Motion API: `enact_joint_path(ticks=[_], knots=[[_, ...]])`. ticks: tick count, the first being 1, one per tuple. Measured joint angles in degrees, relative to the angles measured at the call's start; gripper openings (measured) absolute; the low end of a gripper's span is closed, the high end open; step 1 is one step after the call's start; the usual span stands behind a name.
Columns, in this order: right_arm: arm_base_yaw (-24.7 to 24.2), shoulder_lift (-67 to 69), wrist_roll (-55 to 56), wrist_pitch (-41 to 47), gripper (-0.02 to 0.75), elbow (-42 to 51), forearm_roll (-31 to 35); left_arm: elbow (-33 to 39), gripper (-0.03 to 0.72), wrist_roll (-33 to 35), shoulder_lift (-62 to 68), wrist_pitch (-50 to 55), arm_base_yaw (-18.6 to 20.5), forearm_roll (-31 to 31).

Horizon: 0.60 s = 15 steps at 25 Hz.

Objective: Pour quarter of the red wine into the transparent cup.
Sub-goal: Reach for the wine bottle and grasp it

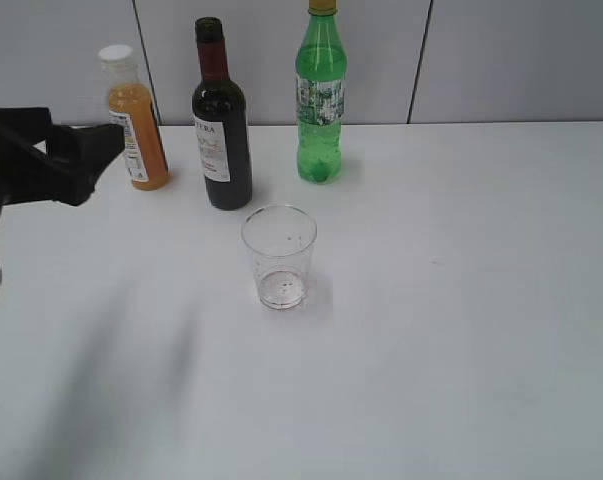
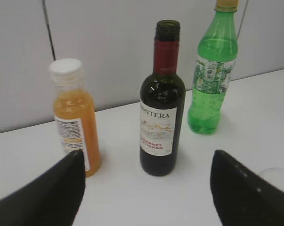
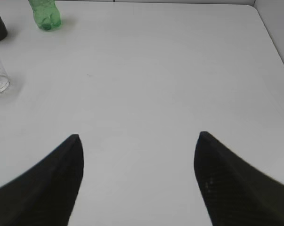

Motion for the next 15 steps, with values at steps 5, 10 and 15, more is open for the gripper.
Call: enact_joint_path(ticks=[5,10,15], knots=[[0.0,0.0,0.0,0.0,0.585,0.0,0.0,-0.07,0.62,-1.69,10.46,-12.15,0.0,6.4],[0.0,0.0,0.0,0.0,0.585,0.0,0.0,-3.06,0.634,-2.52,19.01,-17.66,0.73,8.93],[0.0,0.0,0.0,0.0,0.585,0.0,0.0,-8.21,0.687,-2.74,26.19,-19.2,1.35,8.97]])
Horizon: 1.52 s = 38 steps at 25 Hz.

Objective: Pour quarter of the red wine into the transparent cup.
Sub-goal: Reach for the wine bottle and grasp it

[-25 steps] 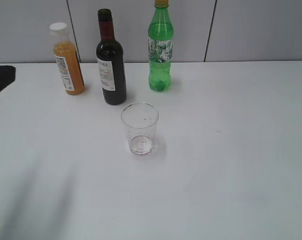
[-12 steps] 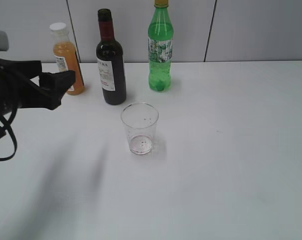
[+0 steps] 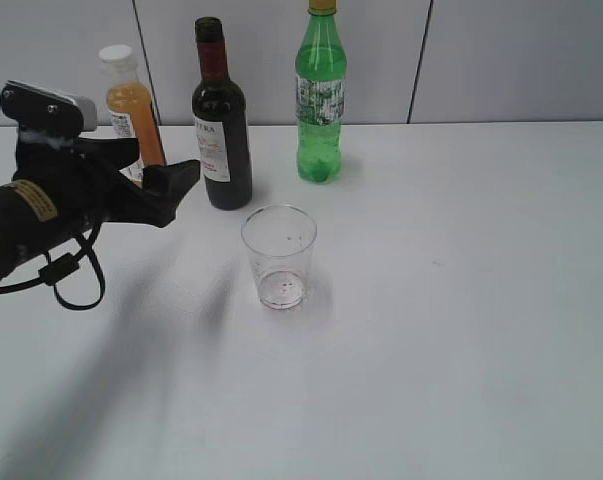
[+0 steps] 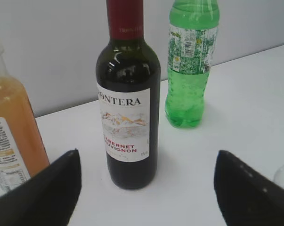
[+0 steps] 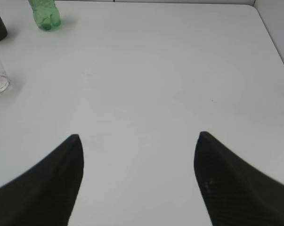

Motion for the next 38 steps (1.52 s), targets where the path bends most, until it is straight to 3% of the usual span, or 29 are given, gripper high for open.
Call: enact_joint_path(ticks=[17,38], knots=[[0.0,0.0,0.0,-0.04,0.585,0.0,0.0,-17.65,0.693,-0.12,17.5,-2.47,0.0,0.13],[0.0,0.0,0.0,0.01,0.585,0.0,0.0,-28.92,0.694,-2.05,26.67,-1.25,0.0,-0.1]])
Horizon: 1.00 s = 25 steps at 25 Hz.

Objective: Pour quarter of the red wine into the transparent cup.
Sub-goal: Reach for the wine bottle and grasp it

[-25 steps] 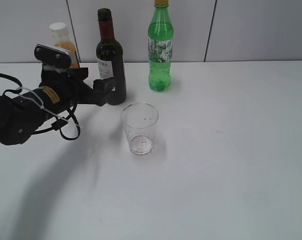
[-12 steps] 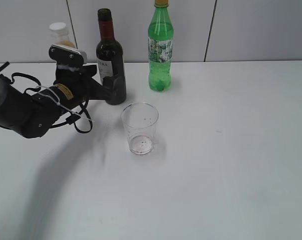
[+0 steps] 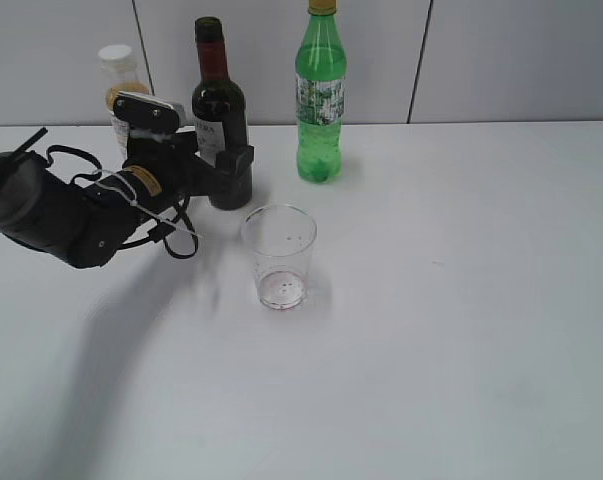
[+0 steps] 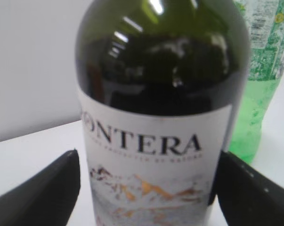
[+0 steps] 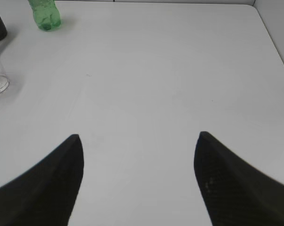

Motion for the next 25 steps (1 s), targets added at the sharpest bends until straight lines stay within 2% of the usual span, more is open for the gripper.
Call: enact_joint_path(ticks=[8,19,22,25], knots=[[0.0,0.0,0.0,-0.06,0.585,0.0,0.0,-6.39,0.694,-1.8,3.75,2.35,-0.98,-0.46],[0.0,0.0,0.0,-0.06,0.585,0.0,0.0,-7.42,0.689,-1.96,4.76,3.04,-1.36,-2.87],[0.0,0.0,0.0,-0.06,0.585,0.0,0.0,-7.42,0.649,-1.96,4.76,2.94,-1.36,-2.98],[0.0,0.0,0.0,-0.06,0.585,0.0,0.0,-7.42,0.563,-1.96,4.76,2.01,-1.39,-2.85]])
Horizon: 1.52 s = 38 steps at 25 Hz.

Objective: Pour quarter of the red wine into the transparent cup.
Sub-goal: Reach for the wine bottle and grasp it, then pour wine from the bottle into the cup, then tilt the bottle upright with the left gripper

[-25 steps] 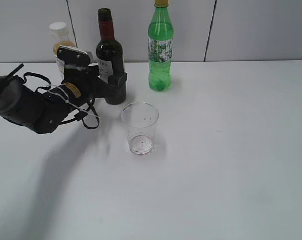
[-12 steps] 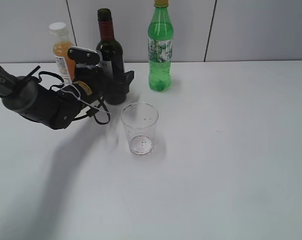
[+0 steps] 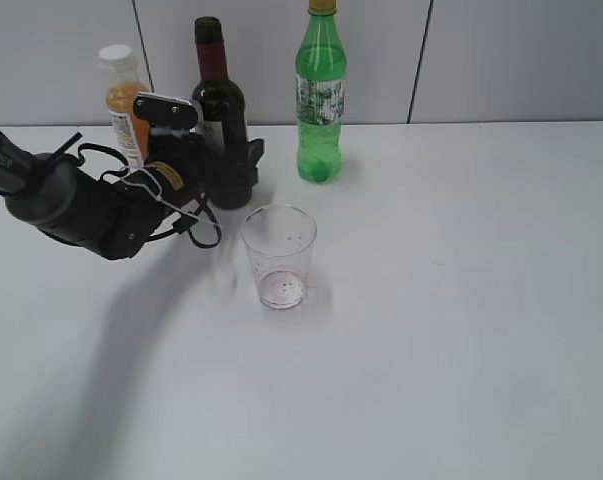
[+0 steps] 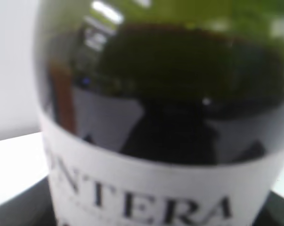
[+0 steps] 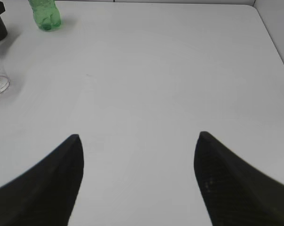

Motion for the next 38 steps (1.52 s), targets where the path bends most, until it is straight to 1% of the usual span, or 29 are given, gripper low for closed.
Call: enact_joint_path(ticks=[7,14,20,23,27,30,34,38], knots=[[0.0,0.0,0.0,0.01,0.585,0.0,0.0,0.89,0.557,0.0,-0.08,-1.54,0.0,0.0],[0.0,0.0,0.0,0.01,0.585,0.0,0.0,5.89,0.556,0.0,-2.08,-4.85,0.0,0.0],[0.0,0.0,0.0,0.01,0.585,0.0,0.0,9.5,0.554,0.06,-6.39,-3.4,0.0,0.05],[0.0,0.0,0.0,0.01,0.585,0.0,0.0,11.32,0.554,1.43,-10.33,-2.8,0.0,0.05],[0.0,0.0,0.0,0.01,0.585,0.0,0.0,15.23,0.554,5.69,-17.66,1.65,0.0,0.0],[0.0,0.0,0.0,0.01,0.584,0.0,0.0,19.24,0.554,10.47,-23.21,4.37,0.0,-0.77],[0.0,0.0,0.0,0.01,0.584,0.0,0.0,24.21,0.553,17.52,-29.65,8.31,-0.14,-5.33],[0.0,0.0,0.0,0.02,0.584,0.0,0.0,27.55,0.553,27.24,-33.85,13.04,-1.59,-11.86]])
